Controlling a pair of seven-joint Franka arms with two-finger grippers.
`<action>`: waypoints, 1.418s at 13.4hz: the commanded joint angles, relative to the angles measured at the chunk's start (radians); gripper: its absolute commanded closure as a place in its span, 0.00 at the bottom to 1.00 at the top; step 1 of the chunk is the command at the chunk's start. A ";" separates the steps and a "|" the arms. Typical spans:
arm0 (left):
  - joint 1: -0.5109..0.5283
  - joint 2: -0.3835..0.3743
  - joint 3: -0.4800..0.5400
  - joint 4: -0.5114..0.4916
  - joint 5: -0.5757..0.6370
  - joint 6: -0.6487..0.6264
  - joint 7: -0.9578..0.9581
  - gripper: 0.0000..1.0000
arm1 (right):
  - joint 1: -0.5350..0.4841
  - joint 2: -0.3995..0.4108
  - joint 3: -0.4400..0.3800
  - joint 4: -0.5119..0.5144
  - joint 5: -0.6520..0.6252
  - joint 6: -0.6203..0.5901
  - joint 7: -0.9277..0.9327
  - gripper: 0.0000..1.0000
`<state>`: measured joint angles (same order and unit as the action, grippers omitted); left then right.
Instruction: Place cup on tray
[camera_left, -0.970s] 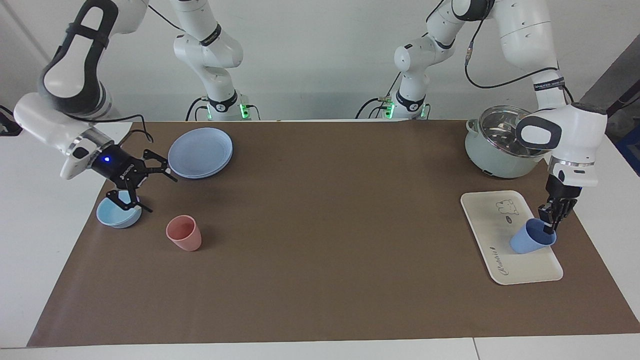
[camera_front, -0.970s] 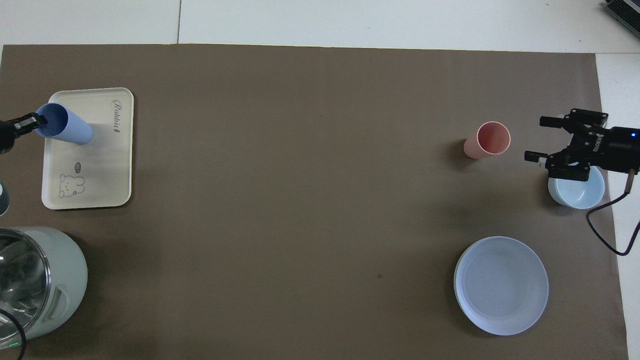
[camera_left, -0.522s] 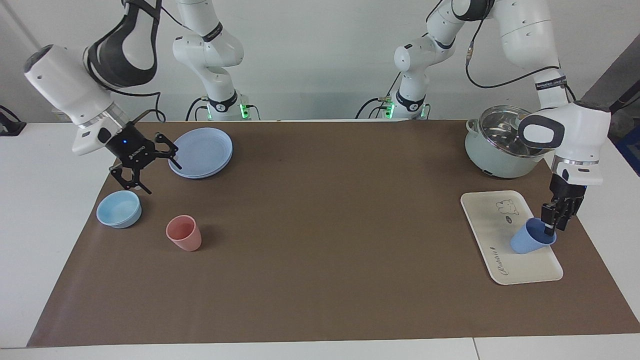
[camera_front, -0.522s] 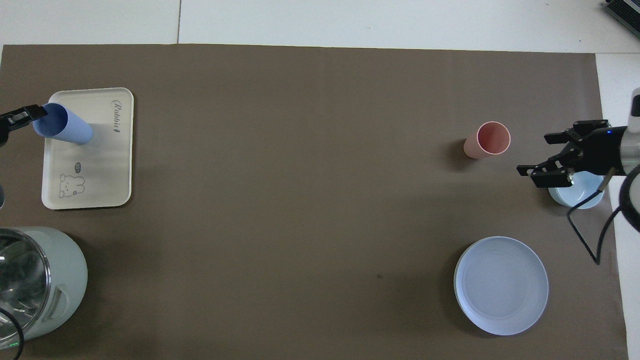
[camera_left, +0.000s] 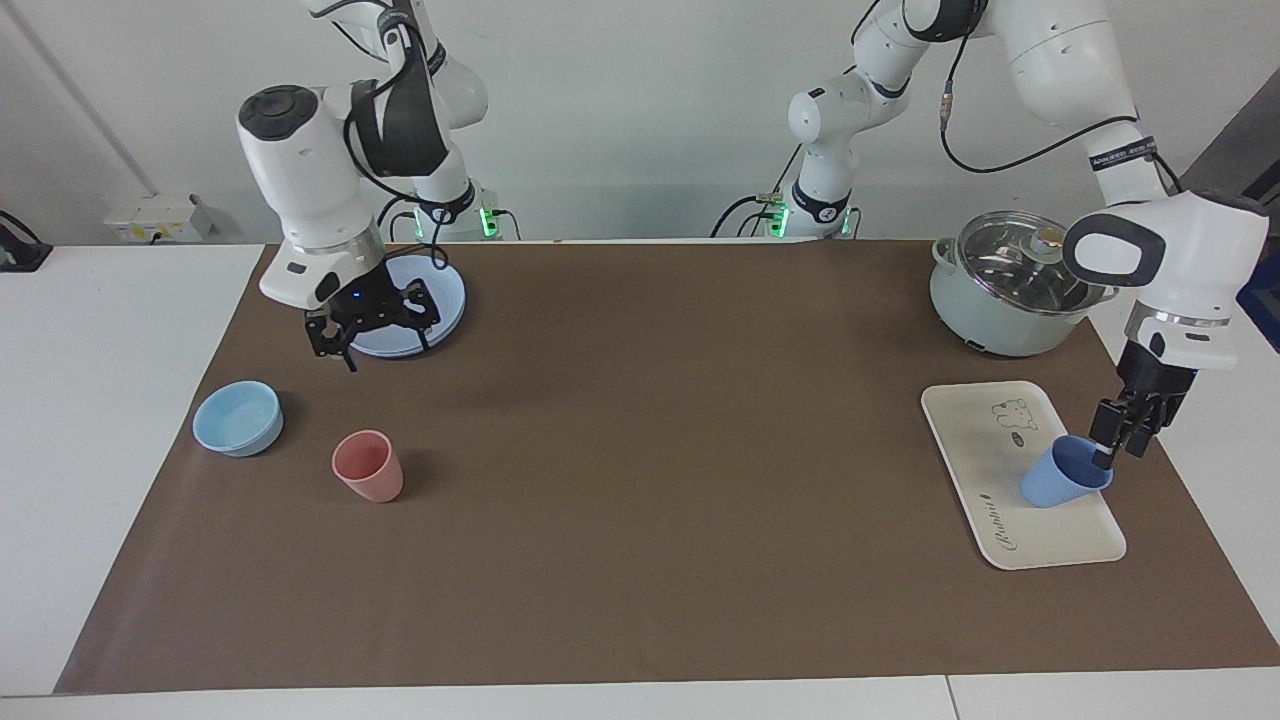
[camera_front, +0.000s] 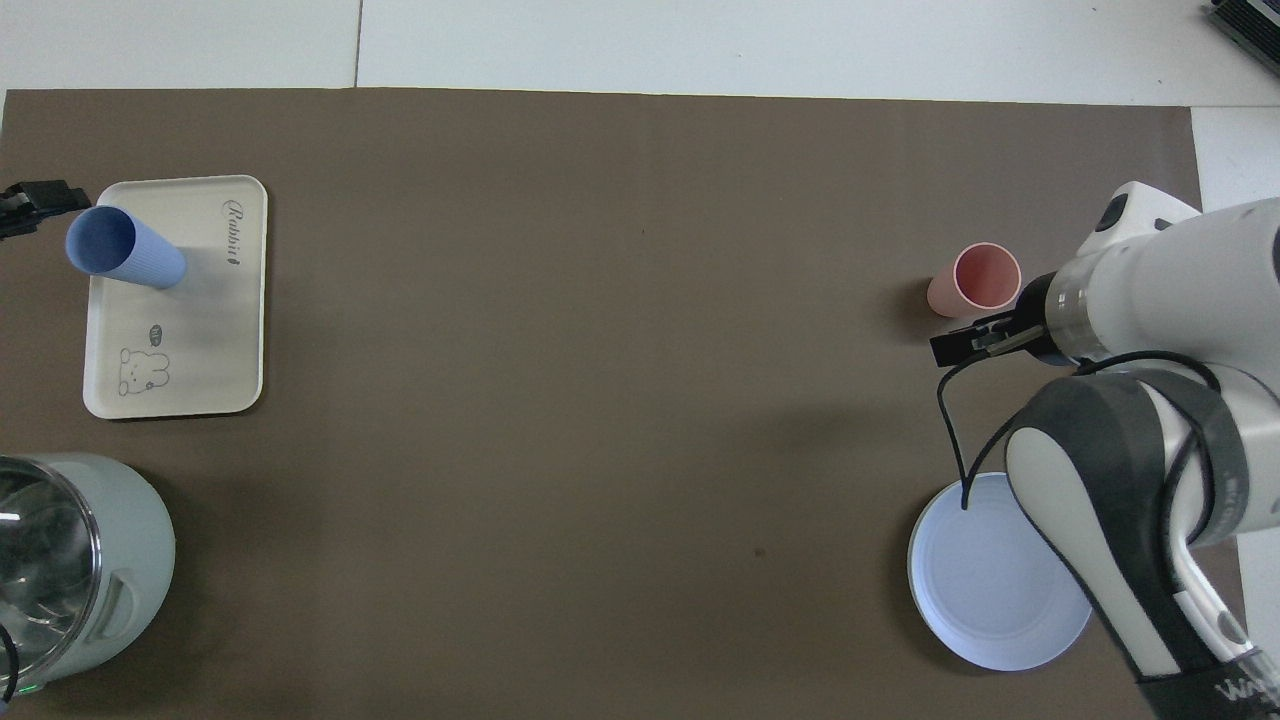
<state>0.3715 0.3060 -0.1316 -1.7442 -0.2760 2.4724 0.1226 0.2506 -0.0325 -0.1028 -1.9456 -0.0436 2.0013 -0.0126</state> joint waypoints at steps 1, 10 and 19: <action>-0.016 0.002 0.000 0.156 -0.002 -0.227 -0.081 0.25 | -0.010 -0.026 -0.011 0.100 -0.018 -0.134 0.196 0.00; -0.269 -0.105 -0.005 0.374 0.271 -0.850 -0.163 0.17 | -0.160 -0.026 -0.035 0.378 0.047 -0.550 0.076 0.00; -0.261 -0.341 -0.002 0.120 0.316 -0.925 -0.132 0.44 | -0.156 -0.041 -0.026 0.362 0.045 -0.555 0.054 0.00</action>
<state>0.1043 0.0395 -0.1305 -1.5287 0.0036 1.5397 -0.0303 0.1085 -0.0677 -0.1351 -1.5840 -0.0125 1.4545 0.0656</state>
